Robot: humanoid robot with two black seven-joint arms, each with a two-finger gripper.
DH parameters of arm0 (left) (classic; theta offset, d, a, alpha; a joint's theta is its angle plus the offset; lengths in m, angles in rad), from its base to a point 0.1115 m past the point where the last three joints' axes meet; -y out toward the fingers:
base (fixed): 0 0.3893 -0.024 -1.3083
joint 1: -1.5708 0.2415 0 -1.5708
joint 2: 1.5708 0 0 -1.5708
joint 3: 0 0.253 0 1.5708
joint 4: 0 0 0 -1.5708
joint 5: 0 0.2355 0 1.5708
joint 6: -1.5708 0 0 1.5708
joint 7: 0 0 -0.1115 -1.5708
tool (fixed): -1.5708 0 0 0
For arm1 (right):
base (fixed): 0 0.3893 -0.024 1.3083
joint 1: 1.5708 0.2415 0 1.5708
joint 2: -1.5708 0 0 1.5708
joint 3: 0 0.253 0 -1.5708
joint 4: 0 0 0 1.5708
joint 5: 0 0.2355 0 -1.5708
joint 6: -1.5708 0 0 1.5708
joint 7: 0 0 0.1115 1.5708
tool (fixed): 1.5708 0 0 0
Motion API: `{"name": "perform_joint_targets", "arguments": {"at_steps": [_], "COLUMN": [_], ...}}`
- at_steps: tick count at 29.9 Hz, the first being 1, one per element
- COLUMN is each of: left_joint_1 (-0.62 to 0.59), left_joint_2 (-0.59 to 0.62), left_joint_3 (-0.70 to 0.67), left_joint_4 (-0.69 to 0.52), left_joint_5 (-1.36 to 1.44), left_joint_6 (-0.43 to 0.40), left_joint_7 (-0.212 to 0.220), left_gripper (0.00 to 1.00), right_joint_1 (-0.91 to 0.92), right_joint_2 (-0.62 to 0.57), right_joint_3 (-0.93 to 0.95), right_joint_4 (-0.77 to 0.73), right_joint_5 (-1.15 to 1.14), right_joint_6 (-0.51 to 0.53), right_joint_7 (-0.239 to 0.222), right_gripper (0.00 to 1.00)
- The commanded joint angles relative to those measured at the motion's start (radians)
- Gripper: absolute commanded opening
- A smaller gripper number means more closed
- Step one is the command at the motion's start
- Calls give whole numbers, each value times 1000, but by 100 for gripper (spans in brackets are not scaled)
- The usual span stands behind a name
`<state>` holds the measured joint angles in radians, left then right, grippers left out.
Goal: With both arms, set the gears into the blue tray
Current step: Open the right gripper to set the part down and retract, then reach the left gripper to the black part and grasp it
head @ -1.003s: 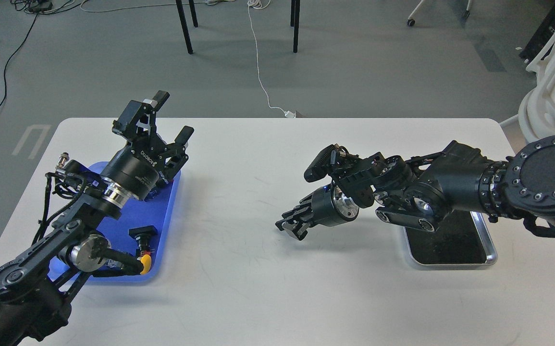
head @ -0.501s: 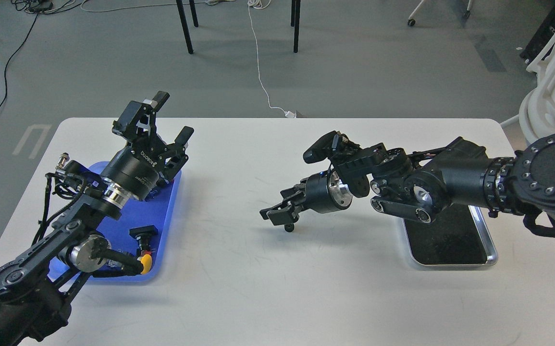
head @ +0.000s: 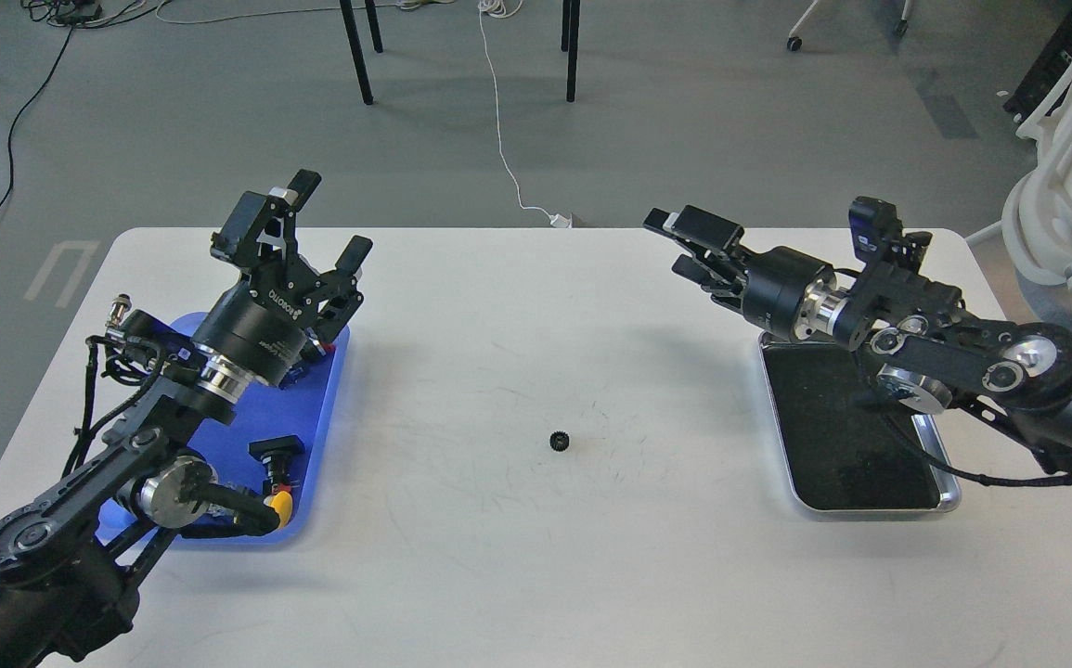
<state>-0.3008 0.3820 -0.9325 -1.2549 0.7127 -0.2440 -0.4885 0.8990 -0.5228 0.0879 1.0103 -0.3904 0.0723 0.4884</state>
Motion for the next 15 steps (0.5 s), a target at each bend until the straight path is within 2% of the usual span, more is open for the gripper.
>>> {"name": "perform_joint_targets", "arguments": {"at_steps": [1, 8, 15], "left_joint_1": [-6, -55, -253], "left_joint_2": [0, 17, 31], "left_joint_3": [3, 104, 351], "left_joint_4": [-4, -50, -37], "left_joint_5": [159, 711, 1261], "left_joint_6": [-24, -47, -37], "left_joint_7": [0, 0, 0], "left_gripper": [98, 98, 98], "right_joint_1": [-176, -423, -534], "right_joint_2": [-54, -103, -105], "right_joint_3": [197, 449, 507], "right_joint_4": [60, 83, 106], "right_joint_5": [128, 304, 306], "right_joint_6": [18, 224, 247], "right_joint_7": [0, 0, 0], "right_gripper": [94, 94, 95]}}
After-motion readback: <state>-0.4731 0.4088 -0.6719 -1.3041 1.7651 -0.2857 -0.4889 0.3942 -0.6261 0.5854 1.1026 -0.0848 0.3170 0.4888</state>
